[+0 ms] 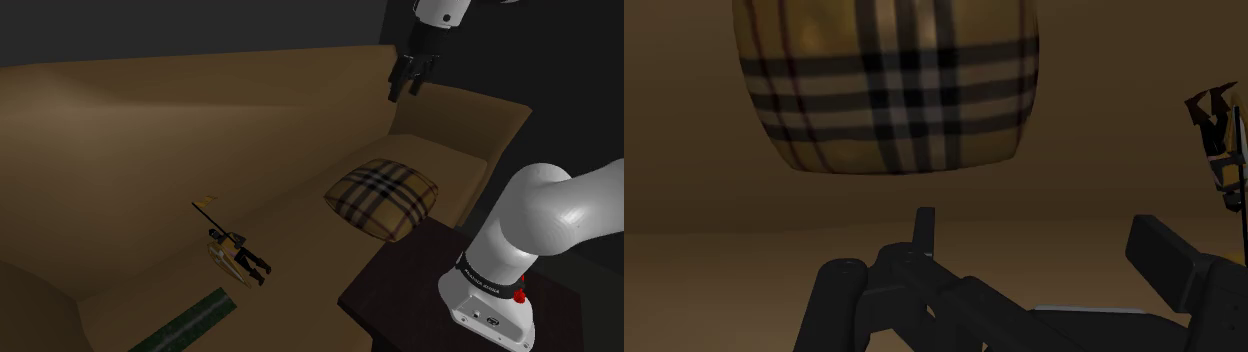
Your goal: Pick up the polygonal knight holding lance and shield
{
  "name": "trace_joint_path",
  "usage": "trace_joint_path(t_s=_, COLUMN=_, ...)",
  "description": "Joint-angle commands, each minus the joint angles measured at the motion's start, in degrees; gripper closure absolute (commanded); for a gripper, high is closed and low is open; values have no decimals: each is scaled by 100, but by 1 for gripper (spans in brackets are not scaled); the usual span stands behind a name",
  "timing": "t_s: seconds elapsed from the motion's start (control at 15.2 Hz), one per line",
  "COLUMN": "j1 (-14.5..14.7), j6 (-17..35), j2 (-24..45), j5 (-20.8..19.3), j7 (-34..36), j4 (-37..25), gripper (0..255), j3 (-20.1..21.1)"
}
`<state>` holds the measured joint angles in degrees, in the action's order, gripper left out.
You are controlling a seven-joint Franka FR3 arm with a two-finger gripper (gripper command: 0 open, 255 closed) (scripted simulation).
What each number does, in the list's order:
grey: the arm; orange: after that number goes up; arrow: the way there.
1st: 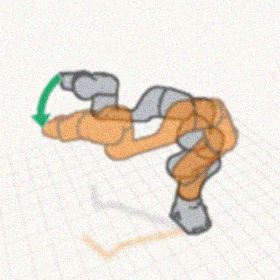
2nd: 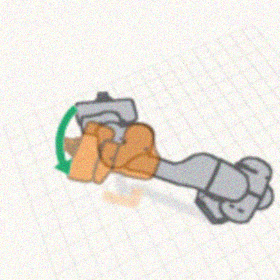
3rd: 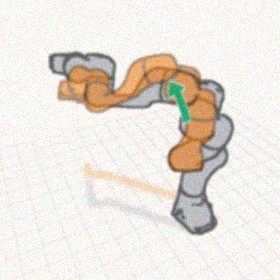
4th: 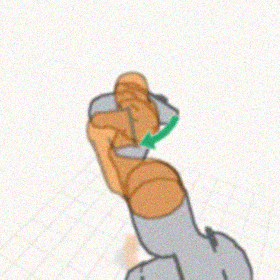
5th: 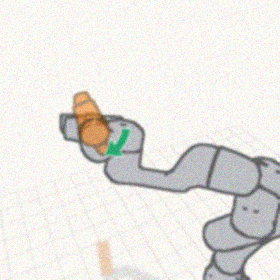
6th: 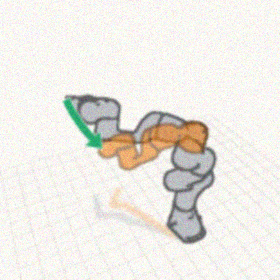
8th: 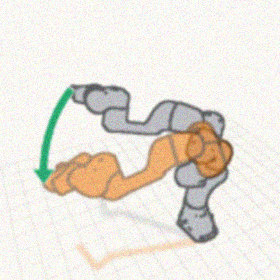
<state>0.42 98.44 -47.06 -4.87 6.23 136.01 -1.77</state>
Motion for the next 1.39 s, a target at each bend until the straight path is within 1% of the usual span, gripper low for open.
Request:
trace_joint_path(t_s=0.0, j1=0, j6=0, j2=0, j5=0, j7=0, j4=0, gripper=0, j3=0)
trace_joint_path(t_s=0.33, j1=258, j6=971, j2=392, j5=265, j7=-12, j4=498, gripper=0, j3=63)
trace_joint_path(t_s=0.66, j1=542, j6=1968, j2=966, j5=544, j7=-72, j4=829, gripper=0, j3=140)
trace_joint_path(t_s=0.99, j1=852, j6=2961, j2=1708, j5=852, j7=-190, j4=979, gripper=0, j3=224)
trace_joint_path(t_s=1.32, j1=1188, j6=3906, j2=2580, j5=1205, j7=-383, j4=942, gripper=0, j3=305)
